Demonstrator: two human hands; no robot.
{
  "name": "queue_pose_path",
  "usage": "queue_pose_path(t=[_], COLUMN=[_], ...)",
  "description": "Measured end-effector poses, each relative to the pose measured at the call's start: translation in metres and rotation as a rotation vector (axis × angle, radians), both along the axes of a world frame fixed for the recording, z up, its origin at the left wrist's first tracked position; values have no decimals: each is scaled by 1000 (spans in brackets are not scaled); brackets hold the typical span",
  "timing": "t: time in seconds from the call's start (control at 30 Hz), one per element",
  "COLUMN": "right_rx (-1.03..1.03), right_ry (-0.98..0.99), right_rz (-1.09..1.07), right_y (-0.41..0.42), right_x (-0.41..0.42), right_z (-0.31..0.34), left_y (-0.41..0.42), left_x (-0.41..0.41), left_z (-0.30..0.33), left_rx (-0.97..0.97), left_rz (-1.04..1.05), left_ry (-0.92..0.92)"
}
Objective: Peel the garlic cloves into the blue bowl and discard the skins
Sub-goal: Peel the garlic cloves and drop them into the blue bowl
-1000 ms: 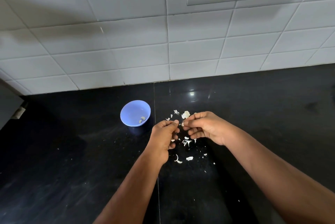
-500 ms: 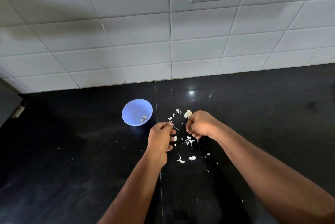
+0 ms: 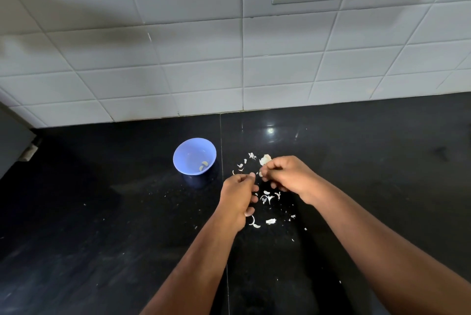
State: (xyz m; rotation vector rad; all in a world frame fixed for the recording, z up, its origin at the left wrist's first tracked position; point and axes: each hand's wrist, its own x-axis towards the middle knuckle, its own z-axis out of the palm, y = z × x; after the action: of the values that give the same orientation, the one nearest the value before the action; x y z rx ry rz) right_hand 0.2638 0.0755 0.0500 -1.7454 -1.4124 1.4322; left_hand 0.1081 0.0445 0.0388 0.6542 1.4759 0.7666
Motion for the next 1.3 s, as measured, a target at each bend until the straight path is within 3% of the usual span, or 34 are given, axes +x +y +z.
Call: queue_pose_path(t=[0.07, 0.13, 0.3, 0.53, 0.73, 0.87, 1.0, 1.3], right_rx=[-50, -76, -87, 186, 309, 441, 533, 567], right_ry=[305, 474, 630, 464, 413, 151, 33, 4], right_rz=[-106, -176, -258, -368, -316, -279, -243, -193], right_y=[-11, -17, -24, -31, -36, -32, -34, -43], right_x=[-1, -1, 4, -9, -17, -15, -17, -22], right_z=[3, 1, 1, 4, 7, 3, 4, 7], left_y=[0, -1, 0, 2, 6, 9, 10, 8], left_x=[2, 5, 7, 9, 8, 7, 9, 17], left_z=[2, 6, 14, 19, 22, 24, 24, 19], left_rx=[-5, -13, -29, 58, 117, 96, 102, 183], left_rz=[41, 74, 108, 119, 146, 154, 162, 75], left_ry=[-111, -244, -362, -338, -288, -298, -279, -61])
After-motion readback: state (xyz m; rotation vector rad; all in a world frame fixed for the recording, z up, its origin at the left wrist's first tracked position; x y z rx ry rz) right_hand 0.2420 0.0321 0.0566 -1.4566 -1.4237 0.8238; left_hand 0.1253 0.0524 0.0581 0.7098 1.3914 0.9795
